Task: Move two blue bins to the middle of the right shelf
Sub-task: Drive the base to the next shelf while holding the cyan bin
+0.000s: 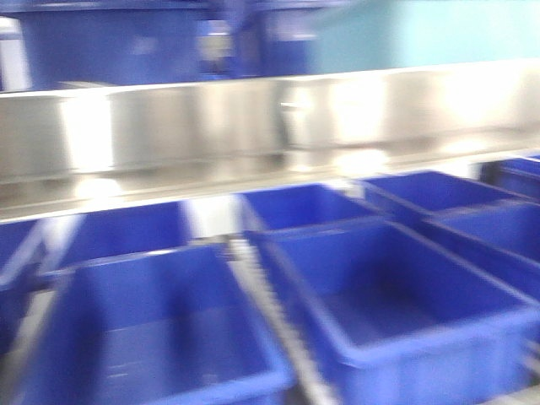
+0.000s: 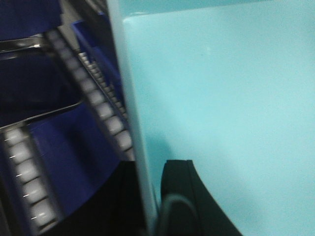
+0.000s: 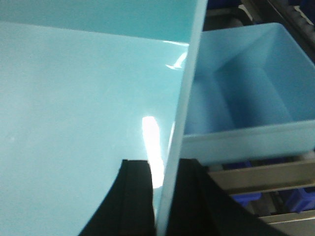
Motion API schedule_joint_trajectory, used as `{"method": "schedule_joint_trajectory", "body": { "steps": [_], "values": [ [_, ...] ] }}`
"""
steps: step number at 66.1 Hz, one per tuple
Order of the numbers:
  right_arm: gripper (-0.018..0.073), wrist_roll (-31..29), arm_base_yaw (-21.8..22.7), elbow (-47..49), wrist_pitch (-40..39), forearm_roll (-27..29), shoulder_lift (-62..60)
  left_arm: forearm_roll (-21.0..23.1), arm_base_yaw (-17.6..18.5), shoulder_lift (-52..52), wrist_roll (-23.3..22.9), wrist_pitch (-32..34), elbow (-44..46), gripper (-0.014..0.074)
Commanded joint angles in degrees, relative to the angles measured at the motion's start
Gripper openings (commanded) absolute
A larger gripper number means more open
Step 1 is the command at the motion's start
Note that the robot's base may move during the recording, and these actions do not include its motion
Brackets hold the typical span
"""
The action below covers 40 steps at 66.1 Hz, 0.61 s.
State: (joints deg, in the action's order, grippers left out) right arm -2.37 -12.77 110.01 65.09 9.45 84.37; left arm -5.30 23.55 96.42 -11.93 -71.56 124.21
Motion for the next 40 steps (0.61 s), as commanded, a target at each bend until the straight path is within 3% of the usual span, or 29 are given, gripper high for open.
{"method": "schedule_joint_trajectory", "body": {
  "steps": [1,40],
  "values": [
    [-0.0153,-1.1,-0.1,0.7,-2.6,-0.4,-1.0,0.5,0.3,-1.2,0.7,1.6,0.6,-0.0111],
    [-0.0153,-1.1,-0.1,0.7,-2.6,-0.4,-1.0,0.5,0.3,-1.2,0.7,1.6,0.6,-0.0111]
  ]
}}
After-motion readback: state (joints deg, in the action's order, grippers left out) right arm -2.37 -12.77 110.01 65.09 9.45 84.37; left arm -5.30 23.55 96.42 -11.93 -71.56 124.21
